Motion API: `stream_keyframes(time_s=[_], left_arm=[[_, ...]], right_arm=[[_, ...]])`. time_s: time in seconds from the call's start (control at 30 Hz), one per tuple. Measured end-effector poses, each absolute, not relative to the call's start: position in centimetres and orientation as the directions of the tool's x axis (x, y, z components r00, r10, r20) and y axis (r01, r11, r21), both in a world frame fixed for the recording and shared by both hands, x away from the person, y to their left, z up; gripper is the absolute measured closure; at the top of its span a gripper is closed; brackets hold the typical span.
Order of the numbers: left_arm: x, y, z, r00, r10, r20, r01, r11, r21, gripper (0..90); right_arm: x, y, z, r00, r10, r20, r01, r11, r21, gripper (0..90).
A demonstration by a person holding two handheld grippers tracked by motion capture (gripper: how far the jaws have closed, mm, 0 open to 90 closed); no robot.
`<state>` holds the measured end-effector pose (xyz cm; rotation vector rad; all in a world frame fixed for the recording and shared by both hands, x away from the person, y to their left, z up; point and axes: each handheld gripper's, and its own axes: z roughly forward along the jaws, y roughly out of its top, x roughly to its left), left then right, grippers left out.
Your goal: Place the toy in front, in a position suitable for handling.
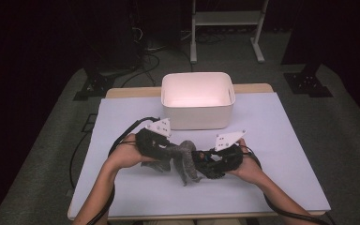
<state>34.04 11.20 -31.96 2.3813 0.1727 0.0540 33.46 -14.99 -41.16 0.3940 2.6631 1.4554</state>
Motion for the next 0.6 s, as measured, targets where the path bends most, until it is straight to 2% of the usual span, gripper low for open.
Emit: stream_keyframes(time_s=[0.37, 0.6], left_arm=[[33.9, 7.0, -30.3, 0.998, 0.057, 0.021, 0.029, -0.751, 0.66, 74.0], [33.8, 7.0, -29.6, 0.998, 0.055, 0.037, 0.018, -0.755, 0.655, 74.0]], right_arm=[[31.7, -18.0, -39.2, -0.962, 0.272, -0.01, 0.164, 0.61, 0.775, 56.2], [32.1, -18.4, -39.4, -0.955, 0.294, 0.027, 0.197, 0.565, 0.801, 57.0]])
